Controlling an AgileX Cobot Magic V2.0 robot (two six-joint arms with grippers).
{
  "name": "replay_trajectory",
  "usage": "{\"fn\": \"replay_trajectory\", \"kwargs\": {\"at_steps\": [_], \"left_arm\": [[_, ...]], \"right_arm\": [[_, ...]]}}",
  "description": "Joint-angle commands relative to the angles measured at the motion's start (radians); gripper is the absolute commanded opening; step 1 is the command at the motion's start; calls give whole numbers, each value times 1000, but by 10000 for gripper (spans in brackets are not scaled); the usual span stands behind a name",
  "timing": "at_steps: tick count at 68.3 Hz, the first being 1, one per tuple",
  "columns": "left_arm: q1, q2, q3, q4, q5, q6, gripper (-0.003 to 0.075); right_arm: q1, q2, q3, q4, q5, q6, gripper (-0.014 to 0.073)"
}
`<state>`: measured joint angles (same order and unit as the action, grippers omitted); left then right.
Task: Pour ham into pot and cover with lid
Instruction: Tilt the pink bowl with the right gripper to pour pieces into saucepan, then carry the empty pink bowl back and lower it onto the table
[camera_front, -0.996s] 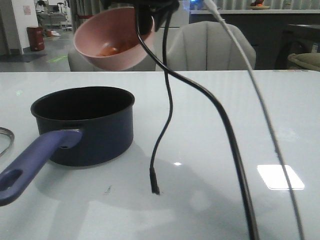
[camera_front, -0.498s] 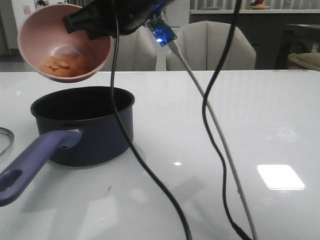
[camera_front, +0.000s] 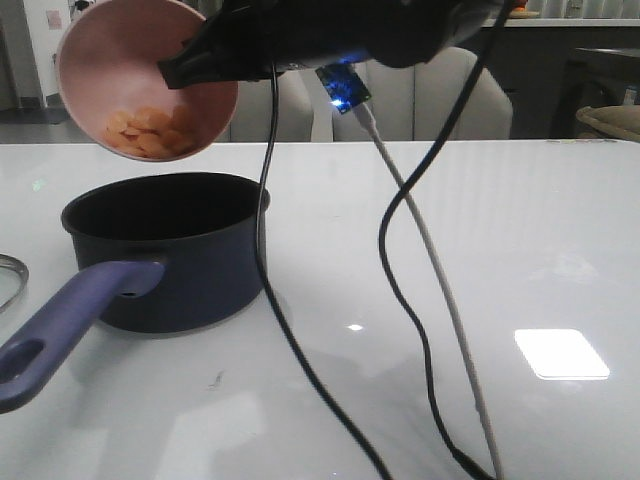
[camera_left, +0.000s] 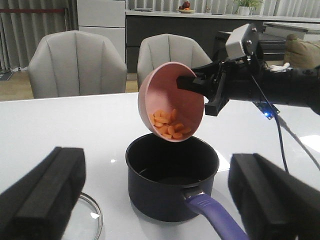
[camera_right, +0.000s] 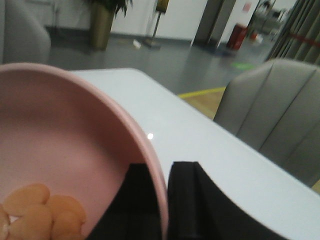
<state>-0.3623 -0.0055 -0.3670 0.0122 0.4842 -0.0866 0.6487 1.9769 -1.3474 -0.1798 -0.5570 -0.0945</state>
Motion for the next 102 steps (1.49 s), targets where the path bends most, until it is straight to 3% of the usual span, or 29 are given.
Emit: {"fn": "replay_trajectory", "kwargs": {"at_steps": [1,11,41,51,57,73,81,88,102], "left_arm": [[-8,6,-25,-1,-85,-1,625],[-8,6,-25,-1,-85,-1,625],[-8,6,-25,-1,-85,-1,625],[-8,6,-25,-1,-85,-1,625],[-8,6,-25,-1,-85,-1,625],[-8,6,-25,-1,-85,-1,625],[-8,6,-25,-1,-85,-1,625],[-8,6,-25,-1,-85,-1,625],[-8,6,-25,-1,-85,-1,625]], "right_arm": [[4,-63,50,128,-310,-170,139],[9,-29,105,104,-482,-325,139],[44,121,108,18,-724,-879,139],[47,123,108,21,-731,-921,139],[47,123,108,53,-731,-867,139],[47,95,108,191,-714,-425,138],[47,51,108,211,-622,-236,138],[47,-11,108,233,-424,-89,138],[42,-163,108,368,30,-74,138]]}}
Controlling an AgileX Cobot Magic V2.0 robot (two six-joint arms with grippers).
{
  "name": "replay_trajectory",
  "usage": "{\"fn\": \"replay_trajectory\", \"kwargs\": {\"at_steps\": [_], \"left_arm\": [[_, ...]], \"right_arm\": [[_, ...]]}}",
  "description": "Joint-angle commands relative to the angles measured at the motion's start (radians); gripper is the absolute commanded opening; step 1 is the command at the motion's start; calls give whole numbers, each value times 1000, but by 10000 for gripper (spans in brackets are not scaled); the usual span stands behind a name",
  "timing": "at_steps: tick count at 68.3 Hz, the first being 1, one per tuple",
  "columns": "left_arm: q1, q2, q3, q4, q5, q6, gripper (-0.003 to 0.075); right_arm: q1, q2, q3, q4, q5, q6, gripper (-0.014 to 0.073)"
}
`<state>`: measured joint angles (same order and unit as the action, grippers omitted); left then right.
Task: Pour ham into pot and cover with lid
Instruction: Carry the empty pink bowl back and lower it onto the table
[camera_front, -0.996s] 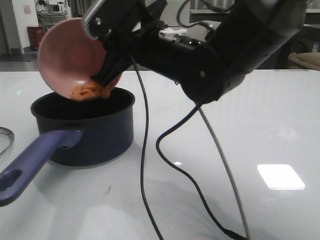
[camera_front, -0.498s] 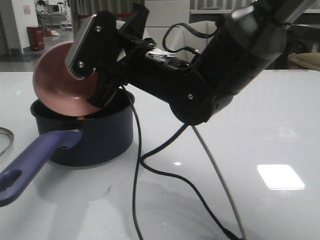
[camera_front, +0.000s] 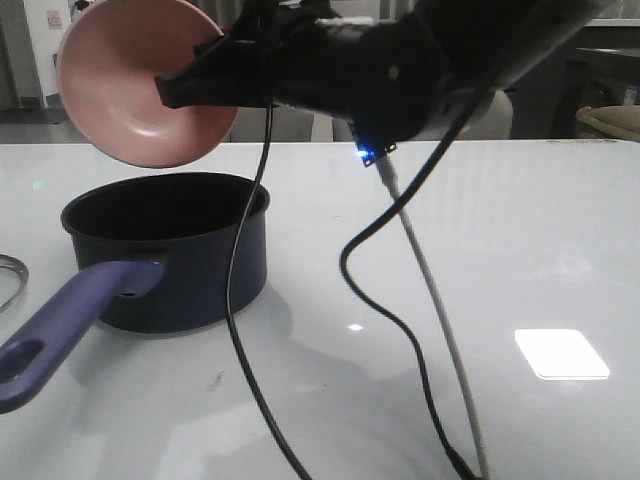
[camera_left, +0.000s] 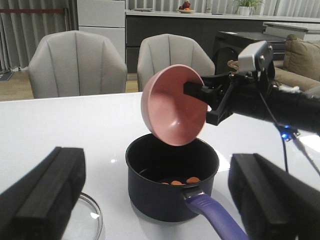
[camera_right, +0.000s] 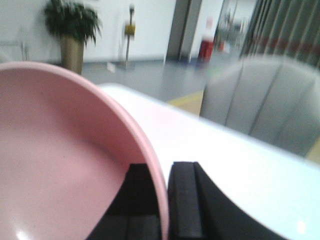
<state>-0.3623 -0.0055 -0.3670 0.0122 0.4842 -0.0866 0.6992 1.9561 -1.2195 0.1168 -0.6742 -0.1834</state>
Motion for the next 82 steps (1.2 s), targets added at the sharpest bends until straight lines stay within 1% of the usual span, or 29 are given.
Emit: {"fn": "replay_trajectory", "kwargs": {"at_steps": [1,11,12,15,16,19,20,21,22,23,25,26,27,28,29,30,37,46,54,63,72,82], "left_arm": [[-8,6,-25,-1,-85,-1,625],[-8,6,-25,-1,-85,-1,625],[-8,6,-25,-1,-85,-1,625],[-8,6,-25,-1,-85,-1,625],[-8,6,-25,-1,-85,-1,625],[-8,6,-25,-1,-85,-1,625],[-8,6,-25,-1,-85,-1,625],[-8,6,-25,-1,-85,-1,625],[-8,6,-25,-1,-85,-1,625],[-8,6,-25,-1,-85,-1,625],[-8,6,-25,-1,-85,-1,625],[-8,6,-25,-1,-85,-1,625],[-8,6,-25,-1,-85,-1,625],[-8,6,-25,-1,-85,-1,625],[-8,6,-25,-1,-85,-1,625],[-8,6,-25,-1,-85,-1,625],[-8,6,-25,-1,-85,-1,625],[-8,6,-25,-1,-85,-1,625],[-8,6,-25,-1,-85,-1,625],[-8,6,-25,-1,-85,-1,625],[-8,6,-25,-1,-85,-1,625],[-8,6,-25,-1,-85,-1,625]], "right_arm": [[-9,-153,-19,78,162,15,138],[-47,-264,-19,89,451,14,138],[-47,-268,-19,89,451,14,138],[-65,-302,-19,89,551,14,138],[-68,-307,-19,89,551,14,138],[-95,-339,-19,89,648,14,138],[-95,-339,-19,89,648,14,138],[-111,-355,-19,89,694,14,138],[-111,-358,-19,89,694,14,138],[-130,-369,-19,89,740,14,138],[-149,-385,-19,89,784,14,138],[-149,-385,-19,89,784,14,138],[-171,-395,-19,89,838,14,138],[-171,-395,-19,89,838,14,138],[-201,-406,-19,89,879,15,138],[-201,-406,-19,89,879,15,138],[-289,-433,-19,89,1026,29,138],[-398,-438,-18,89,1162,49,138],[-471,-432,15,113,1223,83,138],[-535,-421,89,165,1217,95,138],[-555,-389,138,170,1172,95,138],[-555,-348,140,171,1151,95,141]]}}
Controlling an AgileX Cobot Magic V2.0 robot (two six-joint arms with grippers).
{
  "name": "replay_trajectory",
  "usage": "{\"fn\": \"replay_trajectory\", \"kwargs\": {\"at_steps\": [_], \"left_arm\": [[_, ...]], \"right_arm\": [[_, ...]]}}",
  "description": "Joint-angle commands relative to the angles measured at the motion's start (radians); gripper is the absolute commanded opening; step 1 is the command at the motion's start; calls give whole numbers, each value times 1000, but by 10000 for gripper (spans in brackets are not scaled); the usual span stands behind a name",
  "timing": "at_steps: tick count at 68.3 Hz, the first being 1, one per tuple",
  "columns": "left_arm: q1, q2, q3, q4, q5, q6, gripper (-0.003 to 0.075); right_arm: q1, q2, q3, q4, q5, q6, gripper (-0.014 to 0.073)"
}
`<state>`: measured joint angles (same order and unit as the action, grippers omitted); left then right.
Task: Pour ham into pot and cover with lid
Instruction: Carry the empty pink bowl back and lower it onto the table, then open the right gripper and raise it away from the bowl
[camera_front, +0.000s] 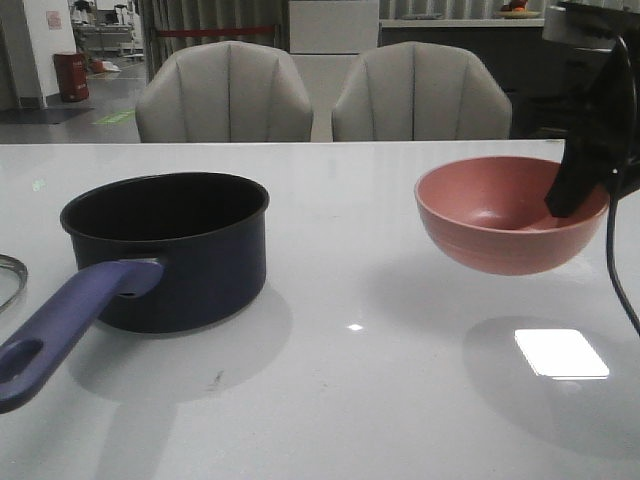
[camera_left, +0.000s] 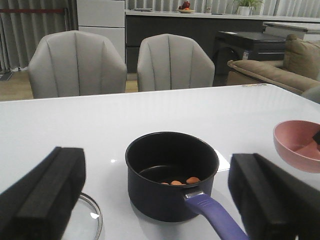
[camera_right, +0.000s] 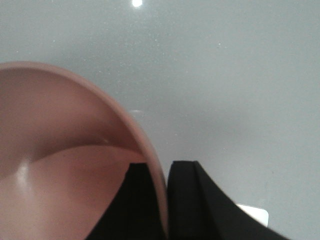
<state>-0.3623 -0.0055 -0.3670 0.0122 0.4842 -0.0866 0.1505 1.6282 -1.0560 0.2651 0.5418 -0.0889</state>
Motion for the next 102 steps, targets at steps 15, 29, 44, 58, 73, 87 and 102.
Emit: {"fn": "replay_trajectory", "kwargs": {"at_steps": [15,29,44,58,73,87,102], "left_arm": [[-8,6,-25,-1,-85,-1,625],[-8,6,-25,-1,-85,-1,625],[-8,6,-25,-1,-85,-1,625],[-8,6,-25,-1,-85,-1,625],[-8,6,-25,-1,-111,-1,625],[-8,6,-25,-1,-117,-1,625],[-8,6,-25,-1,-115,-1,625]], "right_arm": [[-6,64,-24,23,-56,1,143],[-6,105,-24,22,-54,-14,307],[-6,57,-69,-31,5,-37,540],[5,-143,-66,-33,-11,-100,542],[88,-410,23,-33,-122,-117,542],[178,-629,214,-17,-290,-116,542],[235,-862,470,-1,-412,-116,542]]}}
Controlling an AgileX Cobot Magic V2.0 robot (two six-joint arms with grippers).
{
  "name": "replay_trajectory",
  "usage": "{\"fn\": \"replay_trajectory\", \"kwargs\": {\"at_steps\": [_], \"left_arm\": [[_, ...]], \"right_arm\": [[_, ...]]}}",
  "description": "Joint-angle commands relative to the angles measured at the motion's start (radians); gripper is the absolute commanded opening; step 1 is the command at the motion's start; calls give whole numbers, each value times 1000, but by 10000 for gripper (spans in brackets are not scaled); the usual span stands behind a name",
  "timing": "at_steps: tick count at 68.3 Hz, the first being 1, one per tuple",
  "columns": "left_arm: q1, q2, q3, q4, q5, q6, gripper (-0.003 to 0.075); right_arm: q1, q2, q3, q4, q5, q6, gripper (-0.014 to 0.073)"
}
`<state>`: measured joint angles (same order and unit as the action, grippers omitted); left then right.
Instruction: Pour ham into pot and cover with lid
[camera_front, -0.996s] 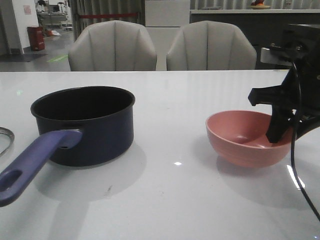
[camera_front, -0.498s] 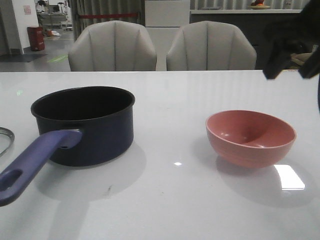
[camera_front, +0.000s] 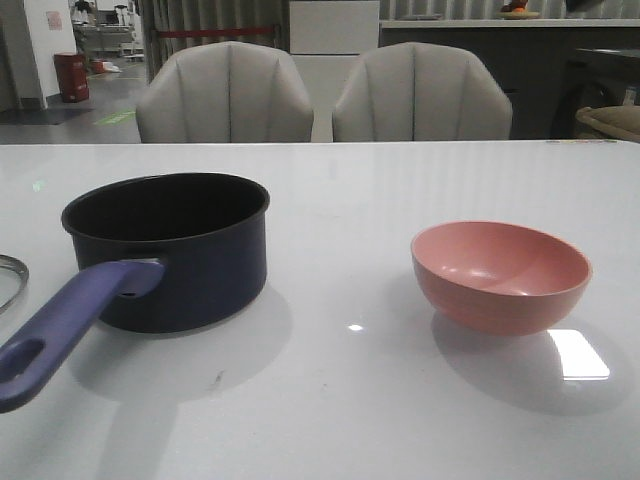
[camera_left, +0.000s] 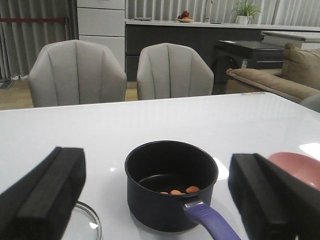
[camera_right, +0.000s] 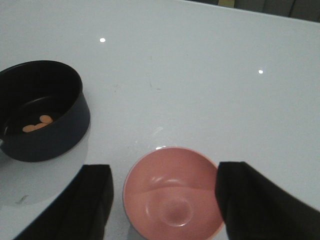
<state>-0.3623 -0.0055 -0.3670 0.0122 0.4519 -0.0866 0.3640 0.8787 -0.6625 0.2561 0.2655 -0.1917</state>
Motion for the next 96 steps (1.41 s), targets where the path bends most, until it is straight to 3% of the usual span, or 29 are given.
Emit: {"fn": "replay_trajectory", "kwargs": {"at_steps": [1,24,42,46,56,62,78,96], "left_arm": [[-8,6,-25,-1,-82,-1,625],[-8,6,-25,-1,-85,-1,625],[-8,6,-25,-1,-85,-1,625],[-8,6,-25,-1,-85,-1,625],[-8,6,-25,-3,-77,-1,625],[-8,6,-25,-4,-66,-1,625],[-8,52,-63,-1,-52,-8,630],[-8,292,-180,21,7,-19,699]], "right_arm": [[25,-131,93,8,-146,-13,542],[81,-671,381,13,-197,4,540],[81,-814,461,12,-193,2,523],[81,-812,481,12,-196,2,461],[81,-812,513,12,-194,2,116],[81,-812,515,13,-195,2,170],[81,-812,515,13,-195,2,171],[81,-812,515,13,-195,2,171]]}}
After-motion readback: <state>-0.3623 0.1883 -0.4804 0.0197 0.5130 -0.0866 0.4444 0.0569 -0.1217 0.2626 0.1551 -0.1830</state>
